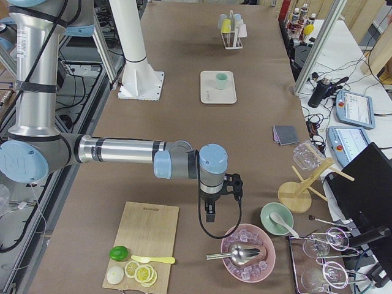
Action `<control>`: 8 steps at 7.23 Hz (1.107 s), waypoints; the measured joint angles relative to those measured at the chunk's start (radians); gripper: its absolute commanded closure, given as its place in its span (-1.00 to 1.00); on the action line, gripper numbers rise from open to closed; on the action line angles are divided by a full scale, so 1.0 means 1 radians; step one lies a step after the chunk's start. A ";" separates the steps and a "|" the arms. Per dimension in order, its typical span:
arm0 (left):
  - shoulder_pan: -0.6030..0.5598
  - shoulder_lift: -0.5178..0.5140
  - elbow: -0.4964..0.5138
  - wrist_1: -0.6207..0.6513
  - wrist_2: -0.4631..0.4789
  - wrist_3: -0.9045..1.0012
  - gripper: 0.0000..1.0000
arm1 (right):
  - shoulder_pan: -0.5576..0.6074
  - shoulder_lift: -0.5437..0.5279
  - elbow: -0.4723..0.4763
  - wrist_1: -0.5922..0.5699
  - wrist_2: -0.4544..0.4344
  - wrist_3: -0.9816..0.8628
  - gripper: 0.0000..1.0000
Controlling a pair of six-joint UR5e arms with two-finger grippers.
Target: Pick up and place green cup on tray
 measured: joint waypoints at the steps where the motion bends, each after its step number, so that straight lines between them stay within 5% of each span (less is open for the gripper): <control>1: 0.005 -0.004 -0.010 -0.001 0.001 0.000 -0.96 | 0.000 0.000 -0.002 -0.003 0.002 0.003 -1.00; 8: 0.016 -0.006 -0.040 0.002 0.005 -0.001 -0.96 | 0.000 -0.001 -0.008 0.000 0.001 0.003 -1.00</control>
